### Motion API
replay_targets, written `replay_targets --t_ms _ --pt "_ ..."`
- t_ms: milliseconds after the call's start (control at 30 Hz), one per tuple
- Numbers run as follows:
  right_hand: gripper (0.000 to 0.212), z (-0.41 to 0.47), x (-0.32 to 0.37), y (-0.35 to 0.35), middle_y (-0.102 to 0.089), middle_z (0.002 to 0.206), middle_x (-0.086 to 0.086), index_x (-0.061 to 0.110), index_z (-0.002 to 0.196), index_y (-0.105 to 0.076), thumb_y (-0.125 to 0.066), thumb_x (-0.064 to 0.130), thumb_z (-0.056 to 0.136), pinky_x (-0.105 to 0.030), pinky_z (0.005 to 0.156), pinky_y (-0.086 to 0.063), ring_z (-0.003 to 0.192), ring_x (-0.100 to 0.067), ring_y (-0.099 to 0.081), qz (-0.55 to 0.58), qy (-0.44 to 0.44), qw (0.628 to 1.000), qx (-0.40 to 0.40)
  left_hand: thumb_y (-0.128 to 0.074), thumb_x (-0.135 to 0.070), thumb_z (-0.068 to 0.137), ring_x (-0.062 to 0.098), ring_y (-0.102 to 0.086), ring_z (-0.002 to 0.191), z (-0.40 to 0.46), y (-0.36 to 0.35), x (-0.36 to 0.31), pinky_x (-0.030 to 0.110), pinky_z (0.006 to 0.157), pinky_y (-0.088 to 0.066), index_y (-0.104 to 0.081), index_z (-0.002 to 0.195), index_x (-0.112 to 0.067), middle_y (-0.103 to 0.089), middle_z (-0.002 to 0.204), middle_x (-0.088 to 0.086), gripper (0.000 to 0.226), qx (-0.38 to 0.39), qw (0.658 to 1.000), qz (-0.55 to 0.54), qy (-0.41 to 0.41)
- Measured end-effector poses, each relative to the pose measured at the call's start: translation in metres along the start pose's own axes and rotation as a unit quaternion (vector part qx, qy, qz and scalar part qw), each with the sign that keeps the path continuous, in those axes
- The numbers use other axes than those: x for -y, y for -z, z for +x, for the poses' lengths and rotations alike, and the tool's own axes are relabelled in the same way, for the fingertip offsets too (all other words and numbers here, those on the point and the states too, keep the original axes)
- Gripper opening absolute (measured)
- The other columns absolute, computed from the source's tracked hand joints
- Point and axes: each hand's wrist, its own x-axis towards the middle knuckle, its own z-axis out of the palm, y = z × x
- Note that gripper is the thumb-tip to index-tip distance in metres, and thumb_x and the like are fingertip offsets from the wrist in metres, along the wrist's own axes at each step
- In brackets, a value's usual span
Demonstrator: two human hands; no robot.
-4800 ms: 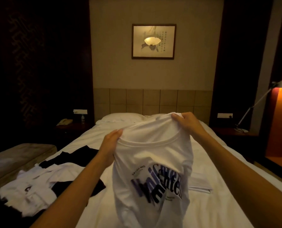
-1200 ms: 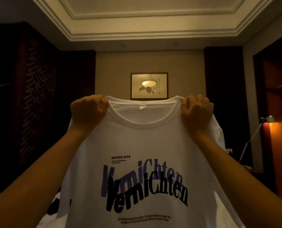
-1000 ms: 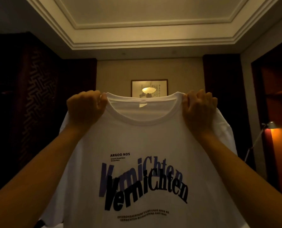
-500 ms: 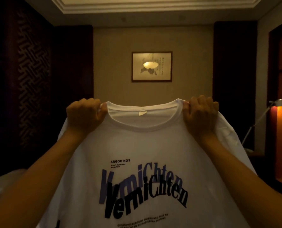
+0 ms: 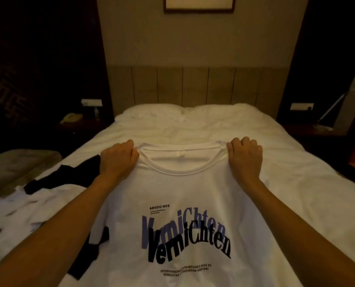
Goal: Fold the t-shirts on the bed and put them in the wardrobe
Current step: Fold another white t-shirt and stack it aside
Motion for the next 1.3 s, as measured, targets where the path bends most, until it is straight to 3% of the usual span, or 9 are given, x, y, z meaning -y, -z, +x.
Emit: replay_targets --t_ms 233,400,633,767,900,1067,1233,1300 --pt "0.032 -0.043 0.001 -0.137 -0.06 0.089 -0.014 0.009 0.093 -0.065 -0.042 0.028 0.103 -0.04 0.071 -0.037 0.082 -0.034 -0.052 -0.001 -0.082 0.988 0.128 -0.03 -0.033 0.106 0.026 -0.049 0.06 -0.017 -0.14 0.005 0.034 0.054 -0.027 -0.042 0.085 -0.014 -0.046 0.064 0.0 0.031 0.097 0.985 -0.072 0.121" --pt "0.036 -0.049 -0.001 -0.219 -0.06 0.094 -0.014 0.009 0.099 -0.067 -0.038 0.03 0.104 -0.041 0.074 -0.033 0.088 -0.035 -0.053 -0.056 -0.094 0.98 0.165 -0.036 -0.034 0.105 0.034 -0.058 0.077 -0.024 -0.227 0.008 0.035 0.06 -0.031 -0.048 0.091 -0.012 -0.061 0.085 0.013 0.029 0.095 0.973 -0.094 0.188" --pt "0.022 -0.056 -0.01 -0.321 -0.061 0.089 -0.012 0.013 0.095 -0.064 -0.046 0.025 0.1 -0.041 0.077 -0.035 0.086 -0.034 -0.054 -0.104 -0.027 0.976 0.191 -0.043 -0.041 0.102 0.036 -0.061 0.082 -0.003 -0.321 0.039 0.034 0.062 -0.031 -0.059 0.097 -0.012 -0.062 0.091 0.015 0.033 0.072 0.992 0.037 0.1" --pt "0.027 -0.079 -0.017 -0.368 -0.065 0.086 -0.016 0.007 0.095 -0.065 -0.047 0.026 0.102 -0.04 0.076 -0.035 0.082 -0.035 -0.056 -0.058 0.005 0.976 0.209 -0.04 -0.044 0.102 0.037 -0.061 0.084 -0.02 -0.37 0.055 0.039 0.065 -0.042 -0.058 0.099 -0.009 -0.063 0.093 0.017 0.04 0.126 0.987 0.051 0.091" --pt "0.028 -0.097 -0.027 -0.393 -0.066 0.086 -0.021 0.0 0.095 -0.065 -0.047 0.02 0.103 -0.044 0.075 -0.038 0.077 -0.04 -0.058 0.015 0.042 0.977 0.208 -0.04 -0.048 0.101 0.036 -0.061 0.082 -0.039 -0.4 0.065 0.041 0.066 -0.043 -0.058 0.097 -0.006 -0.062 0.092 0.018 0.046 0.132 0.986 0.024 0.1" --pt "0.042 -0.099 -0.029 -0.403 -0.069 0.089 -0.017 0.007 0.096 -0.062 -0.034 0.036 0.104 -0.041 0.082 -0.036 0.085 -0.036 -0.061 -0.015 0.012 0.963 0.27 -0.041 -0.048 0.101 0.035 -0.06 0.085 -0.038 -0.407 0.067 0.038 0.066 -0.042 -0.058 0.098 -0.007 -0.063 0.093 0.016 0.044 0.16 0.983 0.022 0.087" --pt "0.03 -0.092 -0.006 -0.37 -0.065 0.115 -0.015 0.009 0.118 -0.062 -0.042 0.025 0.101 -0.039 0.092 -0.039 0.104 -0.033 -0.059 0.009 -0.068 0.94 0.333 -0.049 -0.026 0.098 0.034 -0.054 0.101 -0.03 -0.38 0.044 0.043 0.087 -0.04 -0.058 0.112 -0.009 -0.061 0.109 0.016 0.023 0.227 0.969 0.043 0.092" --pt "0.032 -0.095 0.013 -0.342 -0.059 0.127 -0.014 0.009 0.129 -0.056 -0.044 0.02 0.101 -0.037 0.096 -0.039 0.114 -0.032 -0.054 0.074 -0.103 0.937 0.325 -0.048 -0.016 0.096 0.031 -0.052 0.111 -0.036 -0.357 0.02 0.042 0.095 -0.036 -0.054 0.126 -0.012 -0.058 0.121 0.014 0.031 0.214 0.969 -0.013 0.126"
